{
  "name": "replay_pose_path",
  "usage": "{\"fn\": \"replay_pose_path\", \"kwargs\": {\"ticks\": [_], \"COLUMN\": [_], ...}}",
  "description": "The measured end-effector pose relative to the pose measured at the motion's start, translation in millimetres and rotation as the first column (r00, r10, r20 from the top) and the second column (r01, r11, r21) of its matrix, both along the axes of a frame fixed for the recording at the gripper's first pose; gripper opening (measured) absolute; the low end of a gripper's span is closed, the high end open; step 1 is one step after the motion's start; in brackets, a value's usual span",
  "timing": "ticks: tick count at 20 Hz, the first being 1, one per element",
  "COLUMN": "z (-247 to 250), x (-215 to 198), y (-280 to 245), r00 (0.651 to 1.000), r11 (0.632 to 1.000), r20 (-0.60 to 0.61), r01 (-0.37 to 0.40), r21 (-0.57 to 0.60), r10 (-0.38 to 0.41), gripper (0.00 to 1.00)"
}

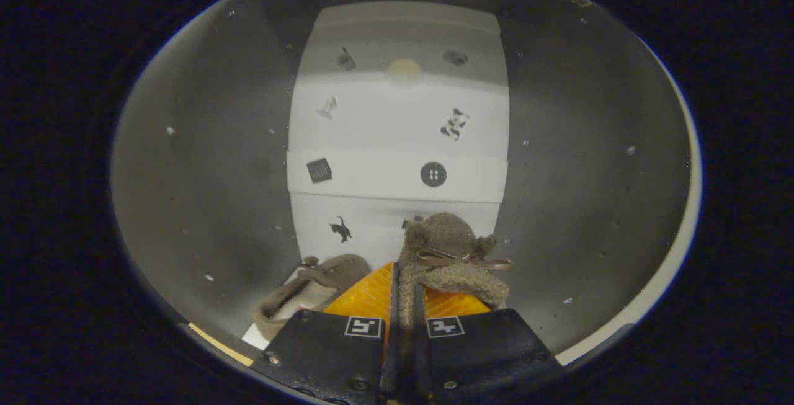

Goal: Open the shoe cabinet door, grab the shoes and put them into the shoe cabinet, then close the shoe cabinet door.

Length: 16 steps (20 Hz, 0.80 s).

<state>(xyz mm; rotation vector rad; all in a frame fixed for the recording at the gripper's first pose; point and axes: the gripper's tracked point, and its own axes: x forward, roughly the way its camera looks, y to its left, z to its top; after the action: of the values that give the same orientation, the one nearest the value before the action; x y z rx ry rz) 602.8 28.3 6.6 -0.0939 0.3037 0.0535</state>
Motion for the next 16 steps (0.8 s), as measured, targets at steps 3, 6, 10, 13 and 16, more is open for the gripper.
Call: {"fn": "replay_pose_path", "kwargs": {"ticks": [3, 6, 10, 13, 16], "z": [-23, -44, -65, -79, -76], "x": [25, 41, 53, 50, 43], "y": [-4, 3, 9, 23, 30], "r00": [0.999, 0.994, 0.982, 0.965, 0.961], "r11": [0.999, 0.998, 1.0, 0.998, 0.996], "r20": [-0.037, -0.111, -0.188, -0.26, -0.274], "r01": [-0.001, -0.022, -0.015, -0.022, -0.016], "r21": [-0.041, -0.063, -0.015, 0.058, 0.092], "r10": [-0.001, 0.015, 0.012, 0.037, 0.041], "gripper": [0.13, 0.13, 0.15, 0.2, 0.34]}}
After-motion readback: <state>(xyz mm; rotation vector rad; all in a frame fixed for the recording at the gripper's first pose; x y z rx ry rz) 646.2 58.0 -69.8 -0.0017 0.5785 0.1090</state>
